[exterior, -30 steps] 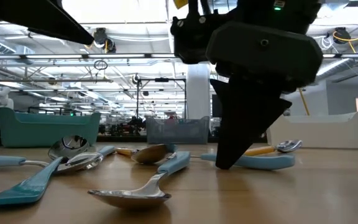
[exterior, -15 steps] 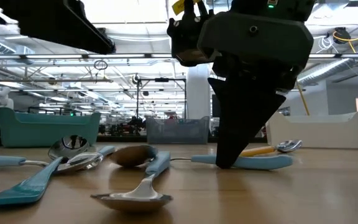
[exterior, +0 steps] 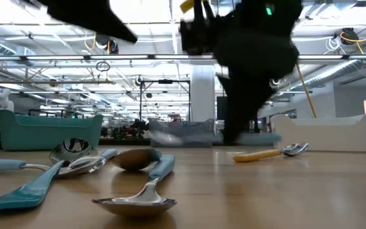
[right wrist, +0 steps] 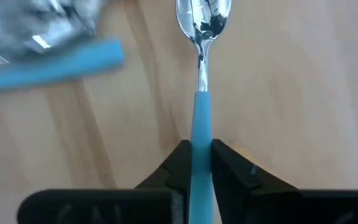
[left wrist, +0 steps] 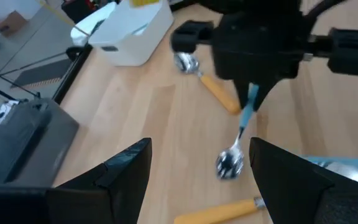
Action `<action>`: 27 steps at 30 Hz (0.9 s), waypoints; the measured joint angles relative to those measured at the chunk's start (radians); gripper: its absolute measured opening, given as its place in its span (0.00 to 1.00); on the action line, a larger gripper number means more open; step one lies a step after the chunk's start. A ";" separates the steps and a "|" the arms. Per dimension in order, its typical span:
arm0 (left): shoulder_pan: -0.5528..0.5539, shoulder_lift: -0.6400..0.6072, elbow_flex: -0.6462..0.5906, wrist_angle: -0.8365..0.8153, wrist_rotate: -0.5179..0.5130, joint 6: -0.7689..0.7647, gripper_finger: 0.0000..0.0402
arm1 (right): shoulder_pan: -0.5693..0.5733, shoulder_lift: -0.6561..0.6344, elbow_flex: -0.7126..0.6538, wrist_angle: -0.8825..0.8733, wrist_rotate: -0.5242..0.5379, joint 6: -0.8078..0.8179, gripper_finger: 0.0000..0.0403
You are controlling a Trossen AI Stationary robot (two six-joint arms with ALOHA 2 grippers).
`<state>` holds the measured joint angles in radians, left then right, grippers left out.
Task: Sort silverware by color (type)
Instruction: Put the light blue spoon into the black bin
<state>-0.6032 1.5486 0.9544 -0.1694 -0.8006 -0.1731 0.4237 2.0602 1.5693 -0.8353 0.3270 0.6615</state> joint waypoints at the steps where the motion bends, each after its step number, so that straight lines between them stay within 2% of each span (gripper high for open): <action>1: 0.001 0.000 0.016 -0.016 0.001 0.004 0.67 | -0.004 -0.013 0.001 -0.011 0.010 -0.016 0.09; 9: 0.003 0.000 0.100 -0.211 0.003 -0.059 0.67 | -0.042 -0.097 0.002 -0.108 0.053 -0.142 0.09; 12: 0.002 0.000 0.103 -0.246 0.003 -0.077 0.67 | -0.046 -0.126 0.002 -0.150 0.102 -0.186 0.09; 21: 0.001 0.000 0.103 -0.275 0.003 -0.110 0.67 | -0.064 -0.216 0.004 -0.217 0.349 -0.349 0.09; 27: 0.017 0.000 0.103 -0.275 0.017 -0.130 0.67 | -0.109 -0.250 0.004 -0.208 0.385 -0.464 0.09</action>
<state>-0.5865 1.5482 1.0576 -0.4441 -0.7835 -0.3031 0.3142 1.8103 1.5731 -1.0436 0.7124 0.1971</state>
